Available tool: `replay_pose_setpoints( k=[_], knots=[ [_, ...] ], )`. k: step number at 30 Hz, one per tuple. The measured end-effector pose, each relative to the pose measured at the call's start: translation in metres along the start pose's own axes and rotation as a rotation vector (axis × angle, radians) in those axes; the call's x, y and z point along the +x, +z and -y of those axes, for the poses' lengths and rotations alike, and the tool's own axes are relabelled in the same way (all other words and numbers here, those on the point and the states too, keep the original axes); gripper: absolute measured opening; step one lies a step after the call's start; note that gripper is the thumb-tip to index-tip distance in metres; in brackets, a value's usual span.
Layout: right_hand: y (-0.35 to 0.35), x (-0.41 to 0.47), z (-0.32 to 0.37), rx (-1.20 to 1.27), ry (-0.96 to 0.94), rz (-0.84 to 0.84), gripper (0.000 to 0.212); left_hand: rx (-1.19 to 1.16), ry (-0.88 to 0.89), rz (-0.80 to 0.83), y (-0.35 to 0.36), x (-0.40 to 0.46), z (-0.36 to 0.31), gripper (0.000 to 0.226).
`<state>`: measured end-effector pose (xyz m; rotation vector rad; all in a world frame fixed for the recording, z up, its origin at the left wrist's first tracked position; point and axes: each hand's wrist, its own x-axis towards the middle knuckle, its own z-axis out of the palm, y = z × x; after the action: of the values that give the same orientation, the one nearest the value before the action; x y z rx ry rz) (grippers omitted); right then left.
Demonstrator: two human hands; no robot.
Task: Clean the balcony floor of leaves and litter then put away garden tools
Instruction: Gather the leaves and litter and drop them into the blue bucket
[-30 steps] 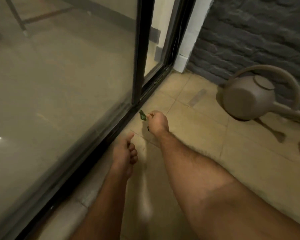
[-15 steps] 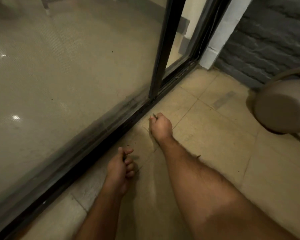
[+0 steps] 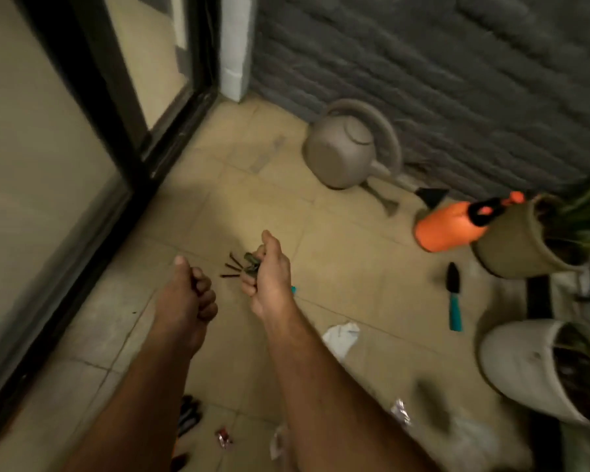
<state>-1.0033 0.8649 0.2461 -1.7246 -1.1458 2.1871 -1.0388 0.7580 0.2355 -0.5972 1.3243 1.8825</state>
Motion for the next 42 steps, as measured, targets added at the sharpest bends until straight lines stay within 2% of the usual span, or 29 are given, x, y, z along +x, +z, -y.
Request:
replay_pose_setpoints(
  k=[6,9,12,14,18,23,27,35,42],
  knots=[
    [-0.077,-0.146,0.112,0.162,-0.061,-0.071,0.026,0.213,-0.105,0.245,0.109,-0.132,-0.043,0.037],
    [-0.110,-0.235,0.147,0.226,-0.078,-0.125,0.020,0.258,-0.168,0.301,0.144,-0.221,-0.068,0.034],
    [-0.134,-0.331,0.173,0.237,-0.132,-0.217,0.026,0.337,-0.191,0.329,0.173,-0.315,-0.102,0.032],
    [-0.146,-0.391,0.184,0.245,-0.173,-0.246,0.032,0.360,-0.186,0.369,0.189,-0.373,-0.125,0.039],
    [-0.166,-0.478,0.173,0.345,-0.210,-0.267,0.038,0.439,-0.212,0.448,0.199,-0.461,-0.137,0.048],
    [-0.195,-0.547,0.135,0.551,-0.107,-0.226,0.039,0.573,-0.271,0.495,0.182,-0.527,-0.116,0.052],
    [-0.231,-0.569,0.108,0.707,-0.061,-0.286,0.034,0.610,-0.331,0.492,0.177,-0.560,-0.086,0.053],
    [-0.308,-0.607,0.068,0.816,-0.036,-0.439,0.035,0.751,-0.353,0.549,0.178,-0.621,-0.007,0.049],
    [-0.351,-0.648,0.042,0.953,-0.140,-0.535,0.032,0.914,-0.387,0.649,0.183,-0.665,0.030,0.046]
  ],
)
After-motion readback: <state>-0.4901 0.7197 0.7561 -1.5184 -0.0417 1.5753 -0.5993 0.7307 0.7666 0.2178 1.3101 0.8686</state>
